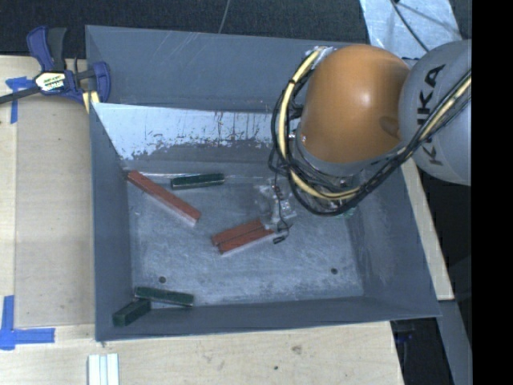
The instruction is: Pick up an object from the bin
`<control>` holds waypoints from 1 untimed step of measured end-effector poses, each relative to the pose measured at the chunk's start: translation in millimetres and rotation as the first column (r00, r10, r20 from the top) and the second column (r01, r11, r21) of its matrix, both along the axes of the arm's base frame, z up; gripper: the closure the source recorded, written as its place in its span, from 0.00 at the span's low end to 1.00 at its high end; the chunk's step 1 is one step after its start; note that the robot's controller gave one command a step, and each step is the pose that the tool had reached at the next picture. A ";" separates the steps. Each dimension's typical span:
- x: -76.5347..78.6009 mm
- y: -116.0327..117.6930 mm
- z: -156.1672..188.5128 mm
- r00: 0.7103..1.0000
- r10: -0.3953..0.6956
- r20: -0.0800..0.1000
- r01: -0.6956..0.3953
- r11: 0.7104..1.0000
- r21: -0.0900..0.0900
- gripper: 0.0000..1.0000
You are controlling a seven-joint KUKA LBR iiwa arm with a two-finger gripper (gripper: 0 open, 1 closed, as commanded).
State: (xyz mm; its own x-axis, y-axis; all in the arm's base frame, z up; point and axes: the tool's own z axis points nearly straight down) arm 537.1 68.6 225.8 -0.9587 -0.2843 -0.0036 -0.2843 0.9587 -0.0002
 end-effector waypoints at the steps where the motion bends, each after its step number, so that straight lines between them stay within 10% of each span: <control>1: -45.6 27.2 -83.2 0.999 -0.035 -0.003 0.035 0.999 0.000 0.00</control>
Offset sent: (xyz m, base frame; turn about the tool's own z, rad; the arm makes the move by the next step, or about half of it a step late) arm 0.0000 0.0000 0.0000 0.0000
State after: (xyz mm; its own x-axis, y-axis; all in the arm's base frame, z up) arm 491.5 95.9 142.6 -0.9680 -0.2510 -0.0004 -0.2510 0.9680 0.0008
